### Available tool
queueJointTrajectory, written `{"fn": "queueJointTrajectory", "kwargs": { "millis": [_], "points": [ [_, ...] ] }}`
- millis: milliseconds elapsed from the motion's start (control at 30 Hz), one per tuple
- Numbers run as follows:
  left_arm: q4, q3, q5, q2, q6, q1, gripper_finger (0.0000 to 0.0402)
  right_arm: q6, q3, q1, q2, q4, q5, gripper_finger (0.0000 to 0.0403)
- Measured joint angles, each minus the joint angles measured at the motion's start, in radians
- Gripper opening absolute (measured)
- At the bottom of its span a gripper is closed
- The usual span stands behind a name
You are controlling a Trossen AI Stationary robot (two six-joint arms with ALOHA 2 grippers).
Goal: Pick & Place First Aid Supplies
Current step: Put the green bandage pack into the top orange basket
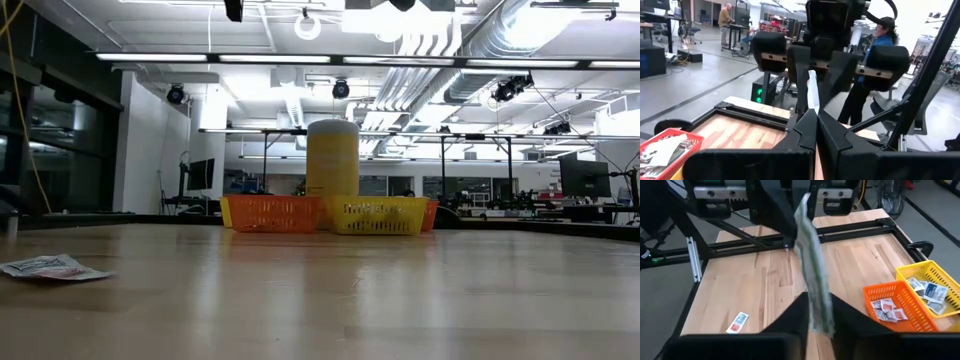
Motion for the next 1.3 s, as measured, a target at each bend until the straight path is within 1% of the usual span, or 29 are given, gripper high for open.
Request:
{"fn": "queueJointTrajectory", "kwargs": {
  "millis": [100, 167, 300, 533, 700, 867, 967, 1133, 1233, 1300],
  "points": [
    [-0.002, 0.0, 0.0, 0.0, 0.0, 0.0, 0.0, 0.0, 0.0, -0.01, -0.018, -0.01, 0.0, 0.002],
    [0.001, 0.0, 0.0, 0.0, 0.0, 0.0, 0.0, 0.0, 0.0, -0.021, -0.032, -0.015, -0.001, 0.0005],
    [0.001, 0.0, -0.014, 0.0, 0.0, 0.0, 0.0, 0.003, 0.0, -0.04, -0.049, -0.036, -0.023, 0.0002],
    [0.006, 0.0, -0.017, 0.0, 0.0, 0.0, 0.0, 0.001, 0.0, -0.041, -0.052, -0.038, -0.062, 0.0001],
    [0.006, 0.0, -0.02, 0.0, -0.001, 0.0, 0.0, -0.002, 0.0, -0.041, -0.052, -0.036, -0.056, 0.0001],
    [0.0, 0.0, -0.05, 0.0, -0.001, 0.0, 0.0003, -0.008, 0.0, -0.042, -0.052, -0.034, -0.053, 0.0],
    [0.0, 0.0, -0.052, 0.0, 0.019, 0.0, 0.0025, -0.007, 0.0, -0.052, -0.052, -0.034, -0.051, 0.0],
    [-0.001, 0.0, -0.069, 0.0, 0.03, -0.002, 0.0105, -0.004, 0.0, -0.085, -0.052, -0.06, -0.046, 0.0],
    [-0.009, 0.0, -0.12, 0.0, 0.029, -0.002, 0.0153, 0.0, 0.0, -0.112, -0.052, -0.1, -0.027, 0.0],
    [-0.049, -0.001, -0.164, -0.02, 0.028, -0.002, 0.0176, -0.001, 0.0, -0.139, -0.052, -0.154, 0.003, 0.0]
  ]
}}
